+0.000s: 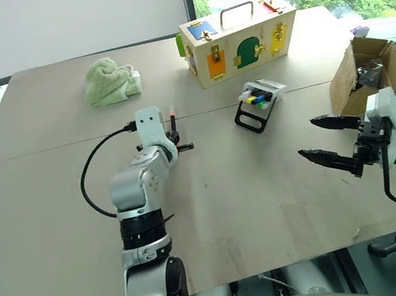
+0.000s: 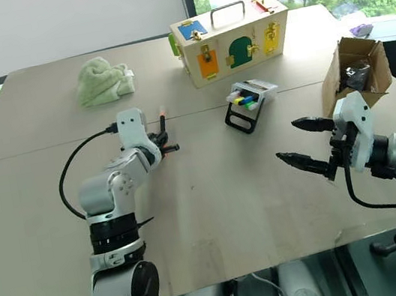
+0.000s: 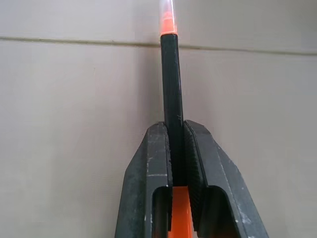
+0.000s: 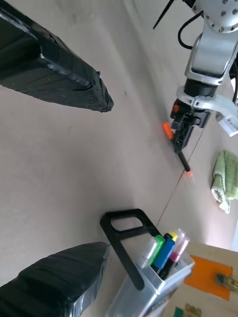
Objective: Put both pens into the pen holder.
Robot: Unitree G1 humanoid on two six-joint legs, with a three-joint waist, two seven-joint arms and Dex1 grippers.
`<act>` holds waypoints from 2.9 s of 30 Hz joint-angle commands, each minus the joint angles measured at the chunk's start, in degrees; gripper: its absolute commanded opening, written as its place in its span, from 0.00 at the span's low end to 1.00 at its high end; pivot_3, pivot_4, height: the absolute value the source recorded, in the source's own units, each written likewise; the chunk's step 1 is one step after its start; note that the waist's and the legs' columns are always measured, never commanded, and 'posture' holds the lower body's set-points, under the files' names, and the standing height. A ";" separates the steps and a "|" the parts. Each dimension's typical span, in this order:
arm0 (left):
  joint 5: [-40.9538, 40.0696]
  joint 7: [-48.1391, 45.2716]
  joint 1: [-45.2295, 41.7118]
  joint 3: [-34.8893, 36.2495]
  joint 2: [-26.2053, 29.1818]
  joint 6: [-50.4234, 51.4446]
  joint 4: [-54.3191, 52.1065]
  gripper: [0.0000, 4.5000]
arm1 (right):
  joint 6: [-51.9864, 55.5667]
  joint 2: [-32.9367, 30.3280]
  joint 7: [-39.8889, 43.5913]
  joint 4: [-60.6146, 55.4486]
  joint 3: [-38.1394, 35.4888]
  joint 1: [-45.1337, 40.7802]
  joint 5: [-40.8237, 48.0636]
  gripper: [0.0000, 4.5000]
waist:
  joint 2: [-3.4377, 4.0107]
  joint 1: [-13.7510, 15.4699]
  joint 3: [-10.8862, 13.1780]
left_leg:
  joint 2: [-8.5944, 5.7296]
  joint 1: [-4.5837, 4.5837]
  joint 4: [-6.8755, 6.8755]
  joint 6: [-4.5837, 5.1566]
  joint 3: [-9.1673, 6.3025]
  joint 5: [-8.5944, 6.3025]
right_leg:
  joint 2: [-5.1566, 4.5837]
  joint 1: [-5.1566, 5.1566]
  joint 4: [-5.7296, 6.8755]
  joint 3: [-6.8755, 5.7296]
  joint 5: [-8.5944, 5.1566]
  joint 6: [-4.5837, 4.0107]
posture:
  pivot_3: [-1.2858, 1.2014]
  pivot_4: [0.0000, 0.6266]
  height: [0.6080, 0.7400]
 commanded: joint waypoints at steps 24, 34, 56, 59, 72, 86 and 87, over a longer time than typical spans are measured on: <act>-22.79 10.86 -35.58 28.82 -13.28 21.10 4.53 0.01 | -3.72 1.29 -2.22 -1.58 -4.54 -0.58 0.29 1.00 | -0.38 0.69 0.30 | -0.24 -0.58 0.30 -0.01 -0.55 0.02 | -0.08 -0.21 -0.05 -0.48 0.03 0.11 | 0.52 0.24 1.00; -16.50 -6.02 -36.06 9.71 -1.25 -2.77 14.29 0.01 | -3.87 1.90 -3.08 -1.11 -3.67 -2.08 -0.23 1.00 | -0.32 0.68 0.34 | -0.29 -0.55 0.23 -0.10 -0.53 0.07 | -0.12 -0.23 -0.08 -0.47 0.03 0.10 | 0.52 0.24 1.00; -35.32 -47.11 7.47 2.09 23.86 -11.29 -15.15 0.01 | 10.51 36.46 -31.27 3.01 8.47 -22.62 17.09 1.00 | 0.03 -0.54 0.55 | -0.33 -0.45 0.09 -0.26 -0.76 0.20 | -0.18 -0.27 0.02 -0.52 0.04 0.02 | 0.52 0.24 1.00; -35.24 -47.84 8.97 1.32 25.34 -11.79 -15.44 0.01 | 11.73 37.02 -31.16 3.99 9.37 -24.54 17.74 1.00 | 0.05 -0.66 0.56 | -0.36 -0.50 0.10 -0.24 -0.80 0.19 | -0.17 -0.29 0.01 -0.54 0.04 0.02 | 0.52 0.24 1.00; -33.97 -46.91 10.16 -1.76 26.04 -13.83 -14.27 0.00 | 8.64 40.05 -25.18 10.86 15.67 -30.66 10.58 0.71 | 0.08 -1.03 0.58 | -0.40 -0.53 0.08 -0.17 -0.77 0.16 | -0.12 -0.43 0.09 -0.48 0.04 0.02 | 0.52 0.24 1.00; -33.77 -44.31 9.15 -2.61 26.35 -13.99 -14.29 0.57 | 8.01 35.56 -22.01 8.54 15.91 -32.03 6.33 0.03 | 0.09 -1.01 0.59 | -0.40 -0.66 0.09 -0.17 -0.75 0.16 | -0.13 -0.59 0.12 -0.46 0.04 0.03 | 0.52 0.24 1.00; -33.94 -44.13 9.11 -2.03 26.89 -13.86 -14.45 0.57 | 6.57 33.17 -20.52 8.76 16.60 -32.94 3.50 0.03 | 0.10 -1.00 0.59 | -0.41 -0.66 0.09 -0.17 -0.75 0.16 | -0.14 -0.59 0.11 -0.46 0.04 0.03 | 0.52 0.24 1.00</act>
